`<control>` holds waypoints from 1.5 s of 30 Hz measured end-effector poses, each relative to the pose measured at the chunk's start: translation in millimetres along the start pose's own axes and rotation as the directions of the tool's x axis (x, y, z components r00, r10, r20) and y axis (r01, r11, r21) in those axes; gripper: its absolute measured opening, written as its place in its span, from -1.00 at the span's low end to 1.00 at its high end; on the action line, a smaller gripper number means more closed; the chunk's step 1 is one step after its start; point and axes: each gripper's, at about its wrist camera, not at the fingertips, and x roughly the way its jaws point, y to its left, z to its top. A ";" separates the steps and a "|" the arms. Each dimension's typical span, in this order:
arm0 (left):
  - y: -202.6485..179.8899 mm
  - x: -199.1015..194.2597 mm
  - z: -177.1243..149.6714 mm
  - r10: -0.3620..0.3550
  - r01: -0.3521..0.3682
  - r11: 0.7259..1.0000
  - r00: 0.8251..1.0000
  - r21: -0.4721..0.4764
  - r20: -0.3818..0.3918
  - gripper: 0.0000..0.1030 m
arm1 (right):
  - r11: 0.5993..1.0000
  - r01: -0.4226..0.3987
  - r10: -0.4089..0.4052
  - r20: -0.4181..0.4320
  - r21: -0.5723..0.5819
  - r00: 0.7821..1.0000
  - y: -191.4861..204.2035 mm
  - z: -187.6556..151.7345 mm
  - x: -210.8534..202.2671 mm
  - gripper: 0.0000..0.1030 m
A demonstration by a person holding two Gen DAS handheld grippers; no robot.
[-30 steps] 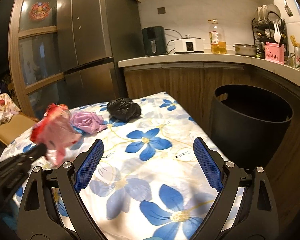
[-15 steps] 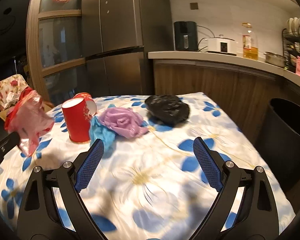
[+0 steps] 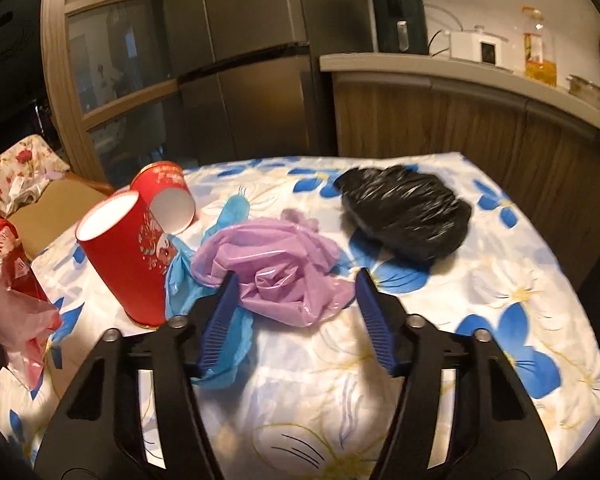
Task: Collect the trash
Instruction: 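Grasp the lilac glove with the right tool while the left tool holds the red bag, then carry the red bag and lilac glove over the black bin with both tools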
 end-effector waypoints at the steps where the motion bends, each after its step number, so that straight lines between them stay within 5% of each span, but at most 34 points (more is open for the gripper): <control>1: 0.3 0.3 -0.5 0.000 0.000 1.000 1.000 0.000 -0.002 -0.96 | 1.000 -0.002 0.002 -0.007 -0.003 1.000 1.8 -0.9 2.3 -0.27; 5: 1.1 1.3 -1.5 0.004 -0.004 1.000 1.000 0.001 -0.011 -0.96 | 1.000 -0.026 0.026 0.004 0.001 1.000 1.1 -2.8 -0.3 -0.88; 23: -23.1 -18.7 2.4 0.014 -0.016 0.998 0.999 0.054 0.028 -0.96 | 0.998 -0.030 0.020 0.205 0.046 0.979 -32.3 -30.5 -128.6 -0.98; 45: -99.7 -36.2 -2.1 -0.119 0.114 0.981 0.993 0.159 0.020 -0.96 | 0.994 0.051 -0.077 0.301 0.095 0.950 -79.6 -57.4 -226.7 -0.98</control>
